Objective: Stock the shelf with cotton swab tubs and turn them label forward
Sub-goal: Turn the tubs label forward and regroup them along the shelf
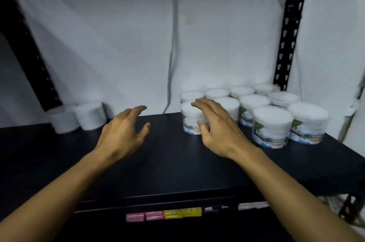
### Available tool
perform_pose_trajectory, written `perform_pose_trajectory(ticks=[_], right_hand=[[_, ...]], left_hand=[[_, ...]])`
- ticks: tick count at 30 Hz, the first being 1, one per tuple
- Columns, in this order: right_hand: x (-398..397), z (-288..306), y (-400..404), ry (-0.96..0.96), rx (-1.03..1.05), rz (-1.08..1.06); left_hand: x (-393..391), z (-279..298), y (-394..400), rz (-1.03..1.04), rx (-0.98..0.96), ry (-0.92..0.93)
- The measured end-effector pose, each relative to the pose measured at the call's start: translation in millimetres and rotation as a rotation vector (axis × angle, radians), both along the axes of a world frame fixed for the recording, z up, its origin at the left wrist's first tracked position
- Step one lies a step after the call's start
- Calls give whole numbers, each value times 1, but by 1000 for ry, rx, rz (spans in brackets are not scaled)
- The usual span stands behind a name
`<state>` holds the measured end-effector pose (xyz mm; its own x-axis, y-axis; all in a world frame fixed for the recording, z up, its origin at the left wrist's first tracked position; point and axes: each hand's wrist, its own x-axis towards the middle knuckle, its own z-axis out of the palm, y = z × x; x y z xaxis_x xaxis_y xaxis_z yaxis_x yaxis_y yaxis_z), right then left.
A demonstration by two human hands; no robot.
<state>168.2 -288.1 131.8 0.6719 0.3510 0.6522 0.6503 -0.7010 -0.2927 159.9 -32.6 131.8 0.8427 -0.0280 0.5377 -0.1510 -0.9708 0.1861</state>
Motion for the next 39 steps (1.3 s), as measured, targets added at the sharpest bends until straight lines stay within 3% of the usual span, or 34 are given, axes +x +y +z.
perform_pose_trajectory(ticks=[11,20,24,27,31,39], right_hand=[[60,1,213,270,-84,247],[123,6,332,202,-382,185],[141,6,362,232,-508,204],[149,-2,375,204,-545,186],[148,-12,379,136,-424,174],[123,-15,343,85,-271,157]], left_hand=[[19,17,198,363,64,194],[81,11,279,420,49,321],[98,2,294,375,129,368],[102,-4,295,309,93,259],[98,-9,293,264,38,144],[68,0,260,243,-50,196]])
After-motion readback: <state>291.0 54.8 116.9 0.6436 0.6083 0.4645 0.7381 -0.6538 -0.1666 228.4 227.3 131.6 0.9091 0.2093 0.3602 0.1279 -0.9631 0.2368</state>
